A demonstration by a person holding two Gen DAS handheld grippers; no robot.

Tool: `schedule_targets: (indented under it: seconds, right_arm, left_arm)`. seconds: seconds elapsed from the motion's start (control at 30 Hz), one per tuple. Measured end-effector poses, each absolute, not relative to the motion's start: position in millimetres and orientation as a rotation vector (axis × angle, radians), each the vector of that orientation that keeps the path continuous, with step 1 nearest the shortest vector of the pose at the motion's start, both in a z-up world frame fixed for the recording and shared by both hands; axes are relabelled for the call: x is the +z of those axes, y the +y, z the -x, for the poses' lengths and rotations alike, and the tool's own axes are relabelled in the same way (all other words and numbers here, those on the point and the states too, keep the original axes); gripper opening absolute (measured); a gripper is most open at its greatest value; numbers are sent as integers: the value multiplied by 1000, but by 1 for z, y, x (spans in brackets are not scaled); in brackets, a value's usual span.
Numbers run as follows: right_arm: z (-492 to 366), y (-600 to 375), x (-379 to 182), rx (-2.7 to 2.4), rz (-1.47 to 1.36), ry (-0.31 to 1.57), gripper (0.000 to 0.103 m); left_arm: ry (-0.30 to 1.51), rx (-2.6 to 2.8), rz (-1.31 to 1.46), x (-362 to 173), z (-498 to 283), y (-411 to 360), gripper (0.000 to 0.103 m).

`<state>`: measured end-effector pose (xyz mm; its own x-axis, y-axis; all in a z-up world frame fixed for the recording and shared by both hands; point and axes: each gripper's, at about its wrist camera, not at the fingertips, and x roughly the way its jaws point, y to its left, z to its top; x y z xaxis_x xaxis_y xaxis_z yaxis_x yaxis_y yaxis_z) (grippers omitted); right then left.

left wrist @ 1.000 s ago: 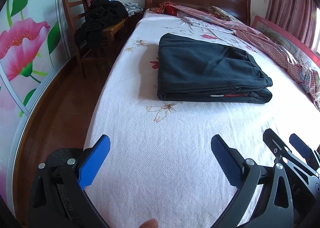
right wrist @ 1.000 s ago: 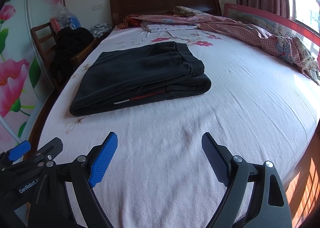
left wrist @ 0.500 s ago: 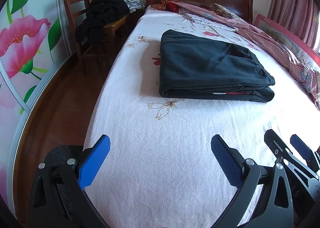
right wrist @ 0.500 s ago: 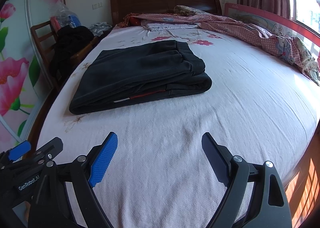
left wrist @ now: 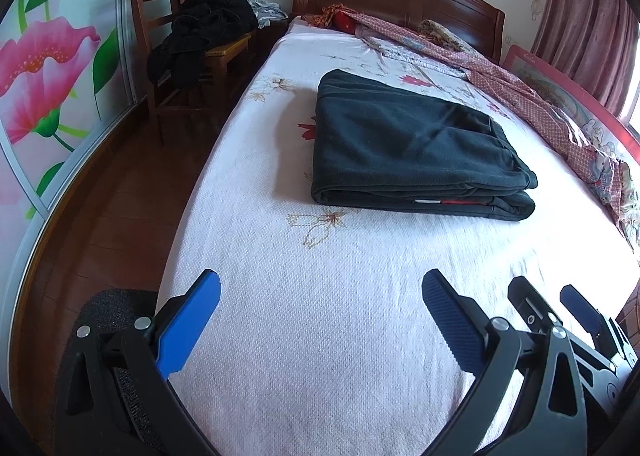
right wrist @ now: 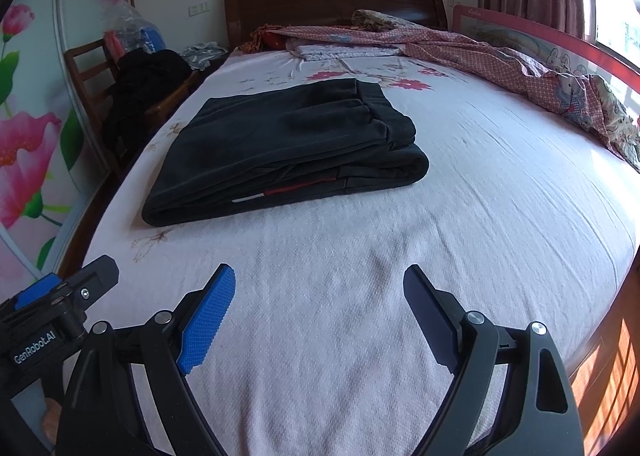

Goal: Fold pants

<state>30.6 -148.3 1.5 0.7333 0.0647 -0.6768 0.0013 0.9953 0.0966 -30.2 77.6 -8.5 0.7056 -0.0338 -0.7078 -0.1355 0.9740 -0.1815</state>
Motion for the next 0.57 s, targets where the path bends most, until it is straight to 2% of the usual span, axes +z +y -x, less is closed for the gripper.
schedule_targets:
  seconds: [0.13, 0.57]
  right_arm:
    - [-30, -149, 3, 37, -102, 745, 85]
    - [-32, -153, 1, 26, -120, 759, 85]
  left_arm:
    - [748, 90, 201, -4, 33, 78, 101]
    - [800, 98, 250, -12, 28, 84, 101]
